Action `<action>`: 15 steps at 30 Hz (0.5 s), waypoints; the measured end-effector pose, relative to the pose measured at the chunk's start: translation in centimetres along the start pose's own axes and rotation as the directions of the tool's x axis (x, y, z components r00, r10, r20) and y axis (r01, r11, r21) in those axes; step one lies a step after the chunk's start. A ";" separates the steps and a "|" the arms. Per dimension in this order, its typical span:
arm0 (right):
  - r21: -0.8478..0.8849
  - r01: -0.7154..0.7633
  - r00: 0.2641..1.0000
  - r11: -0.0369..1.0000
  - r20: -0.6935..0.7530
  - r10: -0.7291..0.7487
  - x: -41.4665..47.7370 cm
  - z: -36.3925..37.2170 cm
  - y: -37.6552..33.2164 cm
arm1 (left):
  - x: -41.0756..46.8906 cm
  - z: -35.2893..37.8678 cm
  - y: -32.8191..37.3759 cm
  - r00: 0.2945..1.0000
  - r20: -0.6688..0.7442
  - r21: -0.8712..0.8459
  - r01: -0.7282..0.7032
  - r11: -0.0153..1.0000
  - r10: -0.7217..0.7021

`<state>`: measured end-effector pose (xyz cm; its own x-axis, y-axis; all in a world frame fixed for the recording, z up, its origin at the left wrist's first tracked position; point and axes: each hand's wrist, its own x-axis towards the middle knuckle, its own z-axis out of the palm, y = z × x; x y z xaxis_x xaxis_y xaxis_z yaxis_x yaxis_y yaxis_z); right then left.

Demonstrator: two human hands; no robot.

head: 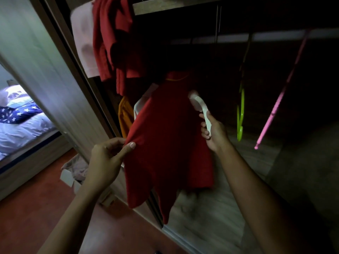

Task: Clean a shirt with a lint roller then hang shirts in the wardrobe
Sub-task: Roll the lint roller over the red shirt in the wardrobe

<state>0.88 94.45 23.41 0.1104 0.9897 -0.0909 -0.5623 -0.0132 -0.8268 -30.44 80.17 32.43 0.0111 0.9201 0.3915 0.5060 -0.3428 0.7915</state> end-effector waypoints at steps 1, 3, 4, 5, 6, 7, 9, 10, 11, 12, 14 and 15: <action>0.017 0.011 1.000 1.000 -0.026 -0.011 0.0 -0.1 0.4 | -0.1 0.0 0.0 1.000 0.002 0.006 -0.005 1.000 0.005; 0.037 0.019 0.998 0.999 -0.065 -0.016 -0.2 -0.3 1.4 | -0.3 0.0 0.2 1.000 0.006 0.026 -0.020 0.999 0.020; 0.033 0.015 0.998 0.999 -0.069 -0.013 -0.5 -0.4 2.0 | -0.4 0.0 0.3 1.000 0.011 0.036 -0.028 0.999 0.027; 0.019 0.006 0.998 1.000 -0.063 -0.004 -0.8 -0.5 2.8 | -0.5 0.0 0.4 0.999 0.014 0.044 -0.031 0.999 0.030; -0.008 -0.011 0.999 1.000 -0.052 0.010 -1.3 -0.6 3.8 | -0.6 0.0 0.4 1.000 0.012 0.044 -0.029 0.999 0.028; -0.049 -0.034 0.999 0.998 -0.037 0.033 -1.9 -0.7 4.9 | -0.5 -0.1 0.4 1.000 0.006 0.040 -0.023 0.999 0.023; -0.171 -0.097 0.995 0.981 0.020 0.102 -3.2 -1.4 7.7 | -0.5 -0.3 0.3 1.000 -0.001 0.048 -0.025 0.999 0.025; -0.241 -0.131 0.987 0.962 0.063 0.151 -4.0 -1.9 9.2 | -0.4 -0.3 0.3 1.000 -0.005 0.056 -0.030 0.998 0.030; -0.307 -0.165 0.973 0.937 0.102 0.205 -4.8 -2.4 10.6 | -0.5 -0.3 0.4 0.999 -0.007 0.057 -0.031 0.998 0.032; -0.368 -0.199 0.956 0.908 0.130 0.262 -5.6 -3.0 12.1 | -0.5 -0.3 0.5 0.999 -0.007 0.053 -0.032 0.998 0.032; -0.474 -0.270 0.908 0.838 0.165 0.386 -7.2 -4.1 14.5 | -0.6 -0.3 0.7 0.999 -0.005 0.046 -0.039 0.998 0.039; -0.520 -0.304 0.875 0.799 0.180 0.450 -8.0 -4.5 15.6 | -0.6 -0.3 0.7 0.999 -0.004 0.047 -0.041 0.998 0.041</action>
<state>-5.06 85.72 8.76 -0.3036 0.8856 -0.3514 -0.0568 -0.3850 -0.9212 -30.37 79.28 32.88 0.0288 0.9045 0.4256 0.5449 -0.3711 0.7519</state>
